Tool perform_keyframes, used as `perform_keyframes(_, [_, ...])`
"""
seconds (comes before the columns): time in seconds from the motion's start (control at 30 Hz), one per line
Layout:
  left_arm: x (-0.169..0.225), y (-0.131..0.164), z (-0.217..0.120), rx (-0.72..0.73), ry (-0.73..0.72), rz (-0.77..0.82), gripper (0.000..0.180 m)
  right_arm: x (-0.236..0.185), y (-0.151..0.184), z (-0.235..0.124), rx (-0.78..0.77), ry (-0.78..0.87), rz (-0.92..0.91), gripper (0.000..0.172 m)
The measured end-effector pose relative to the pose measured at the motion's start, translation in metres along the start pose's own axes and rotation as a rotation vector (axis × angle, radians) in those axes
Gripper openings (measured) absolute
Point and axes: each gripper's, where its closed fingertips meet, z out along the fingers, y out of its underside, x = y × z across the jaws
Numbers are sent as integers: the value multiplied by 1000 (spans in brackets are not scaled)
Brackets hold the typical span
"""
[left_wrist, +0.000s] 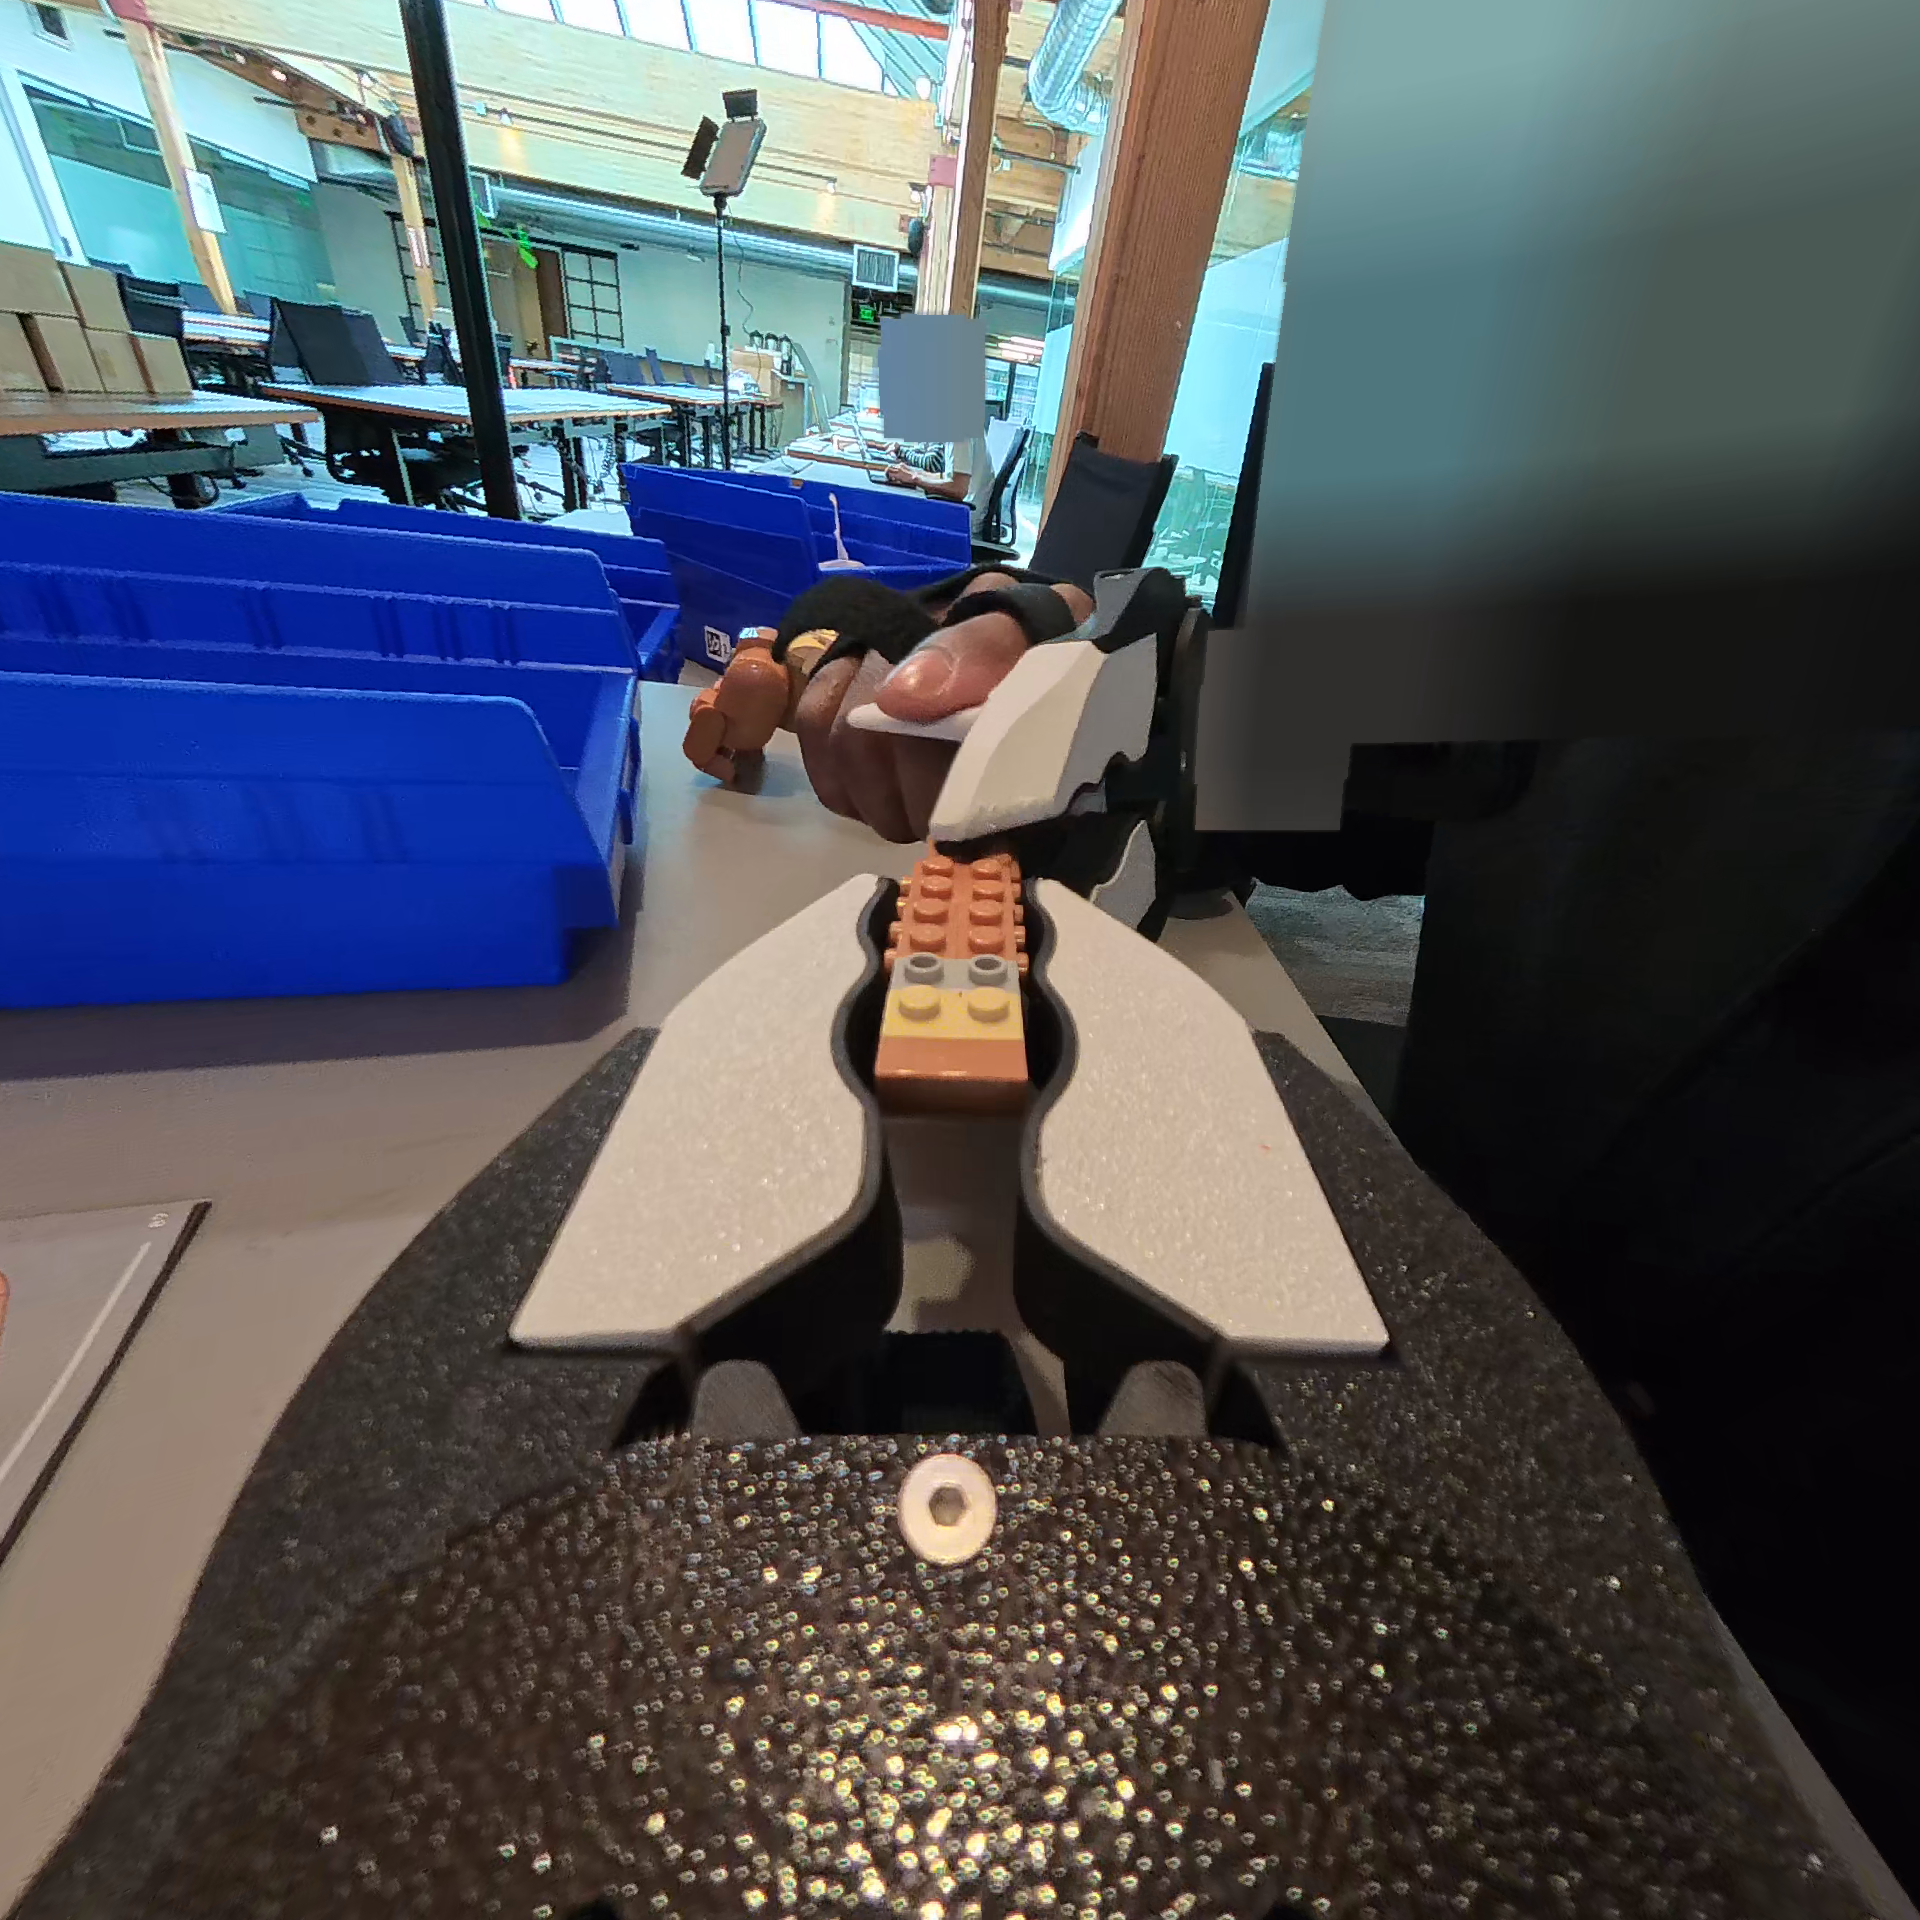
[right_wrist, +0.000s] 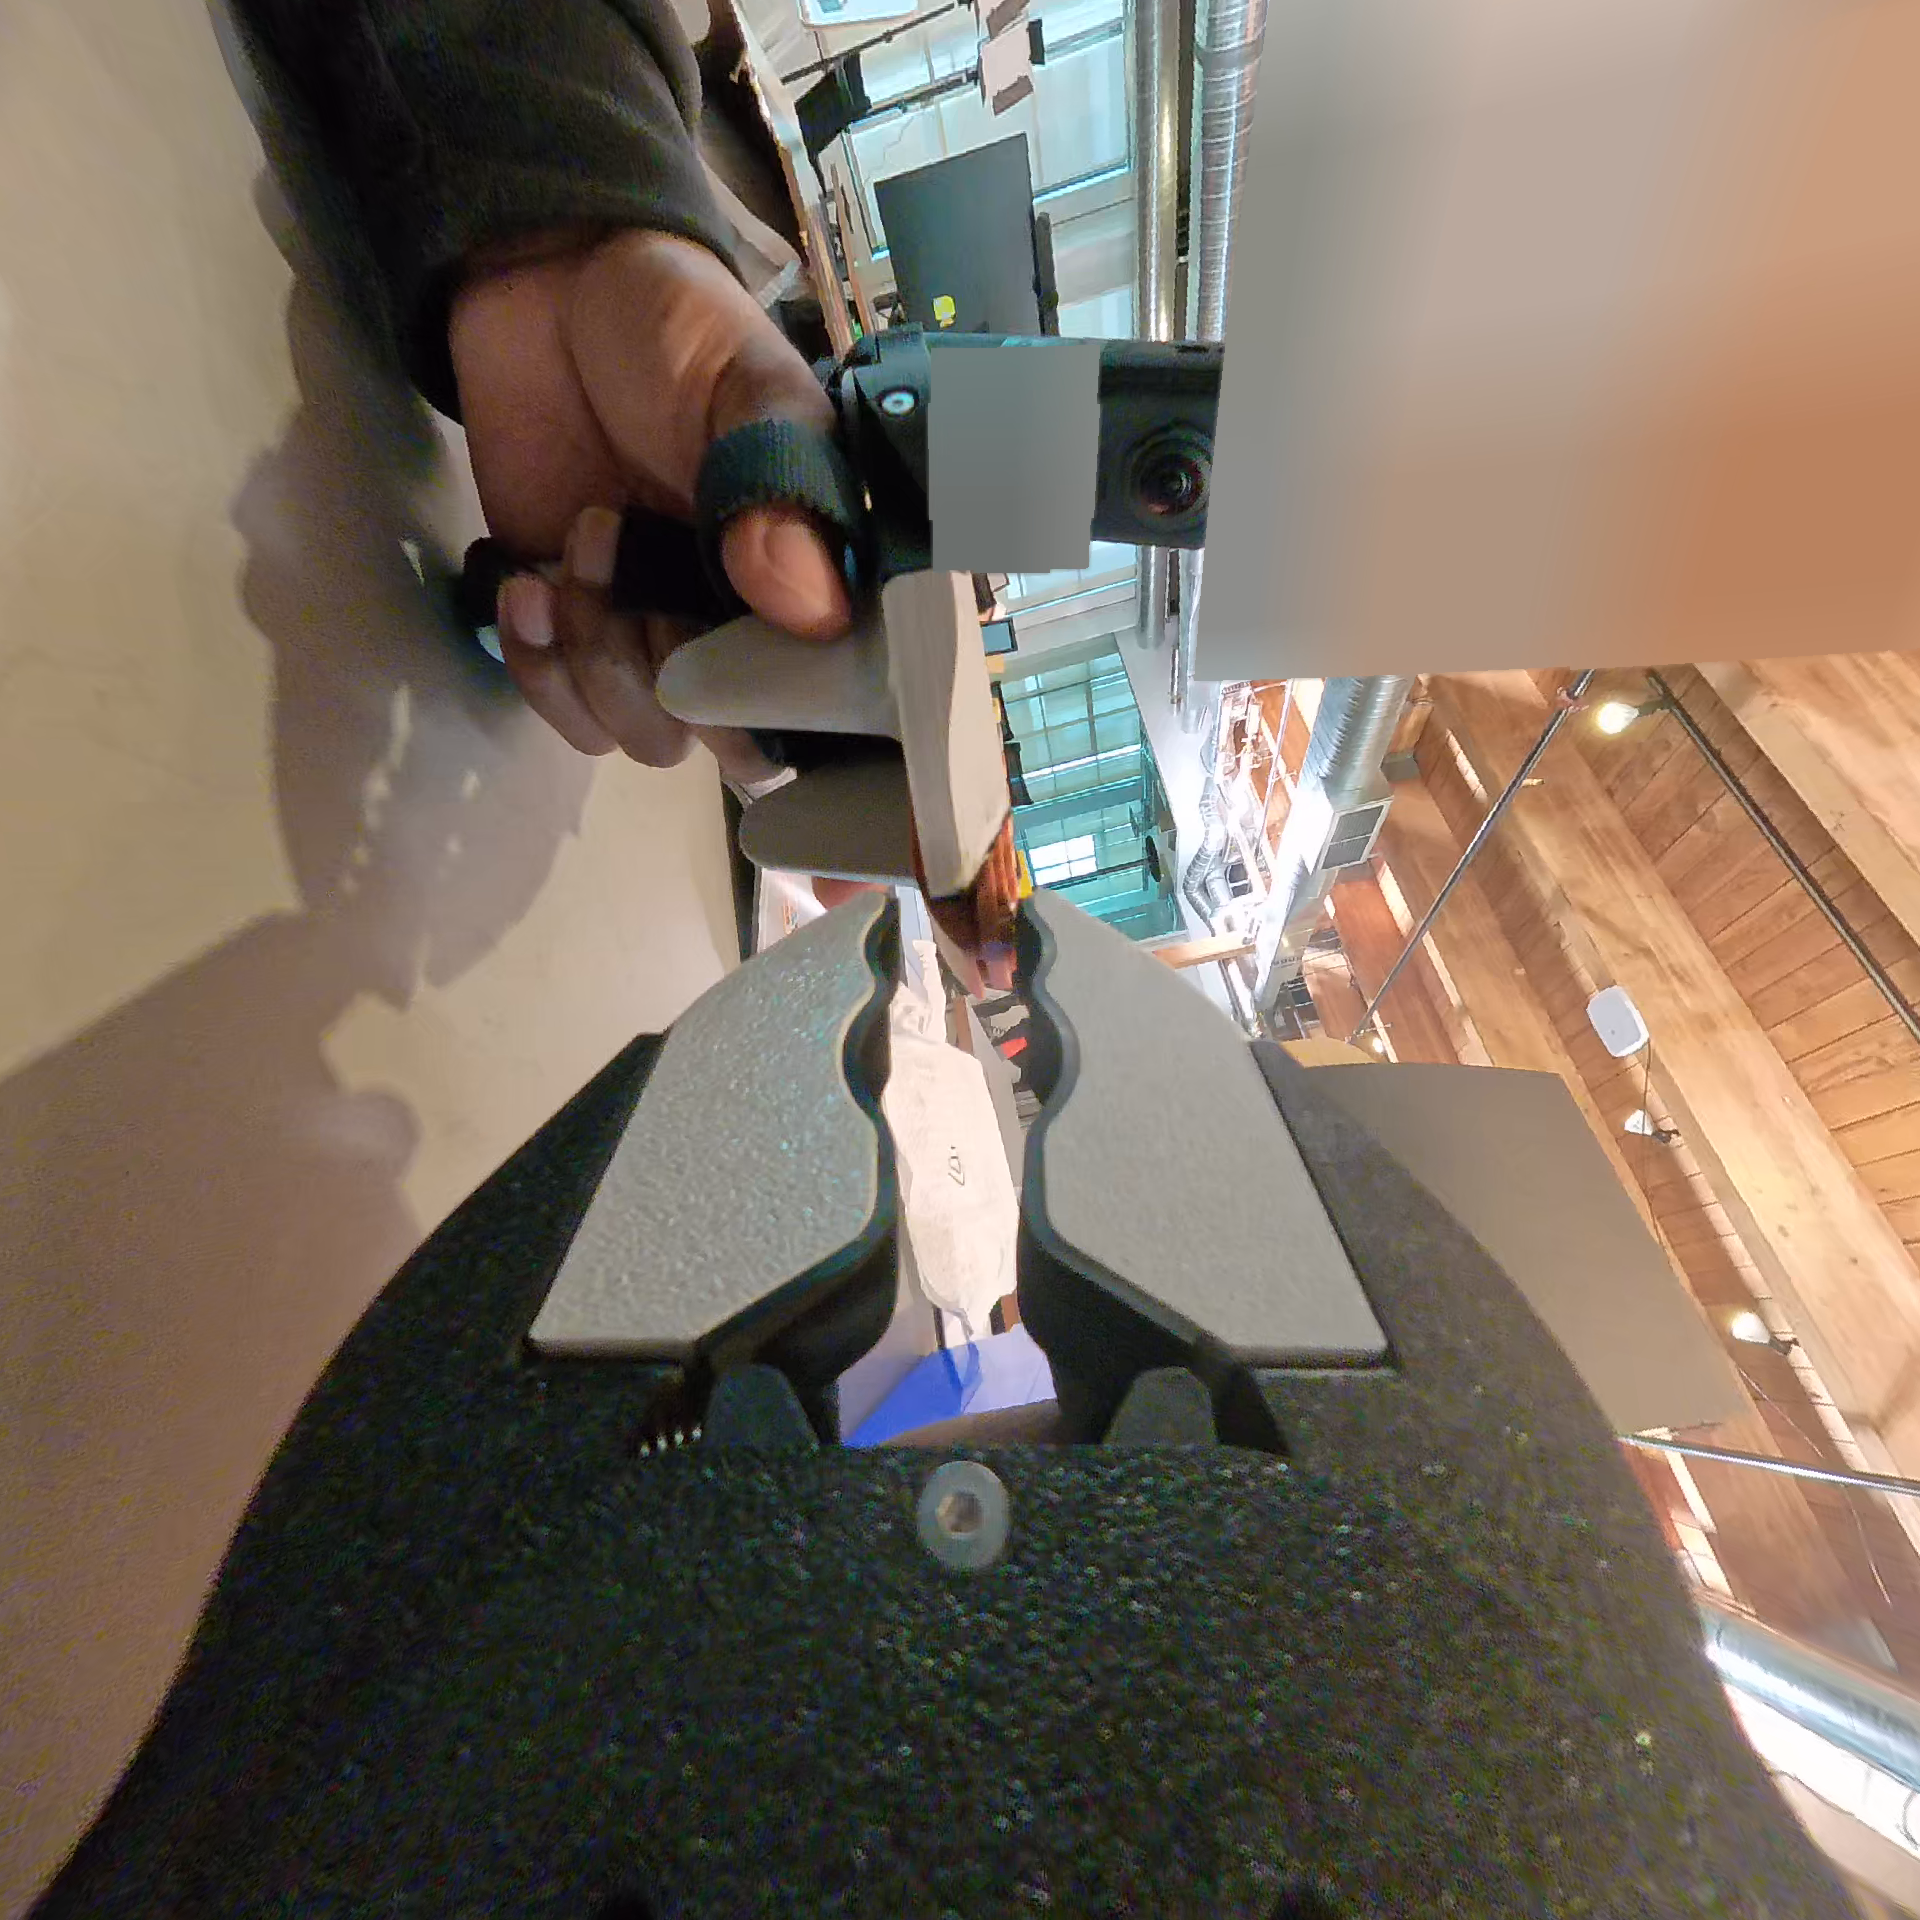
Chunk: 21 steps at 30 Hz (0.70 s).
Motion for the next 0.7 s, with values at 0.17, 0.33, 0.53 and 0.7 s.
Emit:
perform_keyframes(0.17, [0, -1, -1, 8, -11, 15, 21, 1, -2, 0, 6, 12, -9, 20])
perform_keyframes(0.33, [1, -3, -3, 27, -25, 34, 21, 3, -3, 0, 15, 30, -4, 20])
perform_keyframes(0.53, [-1, -6, -6, 50, -33, 26, 21, 6, -2, 1, 12, 54, -12, 20])
perform_keyframes(0.7, [-2, -6, -5, 51, -35, 16, 21, 6, -3, 1, 9, 57, -22, 20])
